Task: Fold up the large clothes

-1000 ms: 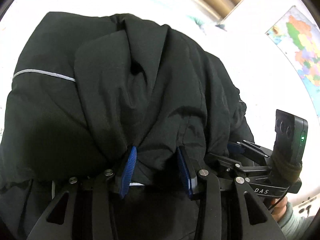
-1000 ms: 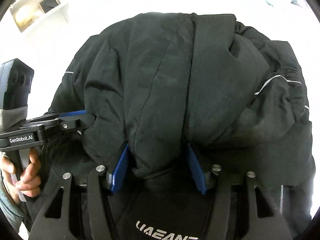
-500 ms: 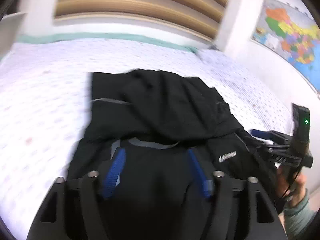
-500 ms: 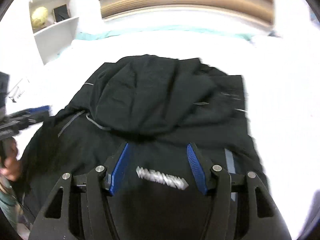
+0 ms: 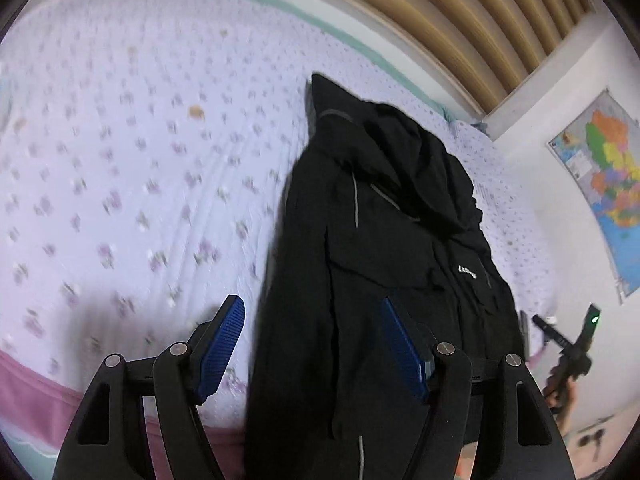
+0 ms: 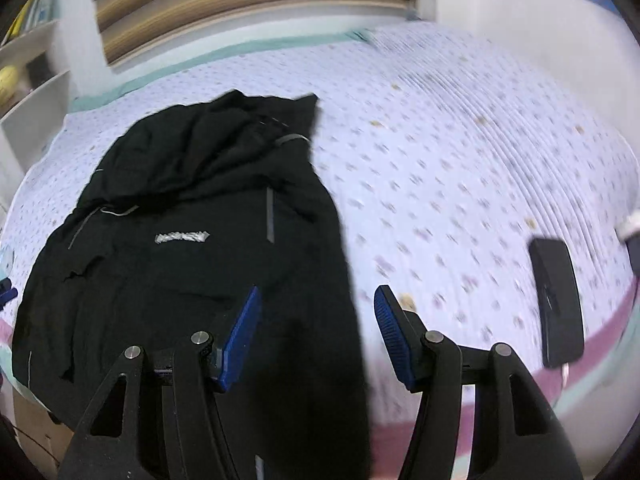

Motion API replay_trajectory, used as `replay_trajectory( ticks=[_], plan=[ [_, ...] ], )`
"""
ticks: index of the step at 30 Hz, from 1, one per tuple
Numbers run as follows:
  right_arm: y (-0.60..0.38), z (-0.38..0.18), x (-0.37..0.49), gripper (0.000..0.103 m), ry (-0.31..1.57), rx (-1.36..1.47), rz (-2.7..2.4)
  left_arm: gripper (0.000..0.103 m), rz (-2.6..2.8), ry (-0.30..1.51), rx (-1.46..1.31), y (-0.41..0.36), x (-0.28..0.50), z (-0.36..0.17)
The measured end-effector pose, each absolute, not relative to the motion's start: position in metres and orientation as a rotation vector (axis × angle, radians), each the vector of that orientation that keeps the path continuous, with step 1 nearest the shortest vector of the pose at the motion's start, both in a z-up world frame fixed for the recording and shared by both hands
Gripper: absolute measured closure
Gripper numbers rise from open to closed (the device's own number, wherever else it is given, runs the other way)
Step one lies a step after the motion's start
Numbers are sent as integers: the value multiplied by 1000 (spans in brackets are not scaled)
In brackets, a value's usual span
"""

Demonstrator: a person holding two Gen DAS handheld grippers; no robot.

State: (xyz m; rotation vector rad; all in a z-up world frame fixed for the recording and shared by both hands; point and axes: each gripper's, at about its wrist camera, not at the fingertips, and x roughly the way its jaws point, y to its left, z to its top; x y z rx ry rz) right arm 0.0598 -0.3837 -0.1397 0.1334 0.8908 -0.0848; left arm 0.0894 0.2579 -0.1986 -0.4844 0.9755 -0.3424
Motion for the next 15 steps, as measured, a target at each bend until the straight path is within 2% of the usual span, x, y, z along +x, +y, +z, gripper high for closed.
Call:
replay_trajectory(
  ticks=[6, 11, 14, 15],
  plan=[
    [-409, -156, 55, 41, 965, 193, -79, 31, -402, 1078, -551, 246, 101, -223],
    [-432, -188, 67, 43, 1059, 353, -32, 31, -394, 1125, -436, 224, 108, -229],
    [-424, -203, 74, 68, 1113, 368, 55, 31, -408, 1147, -411, 214, 111, -225],
    [-418, -199, 74, 68, 1109, 347, 66, 31, -453, 1146, -435, 211, 111, -221]
  ],
)
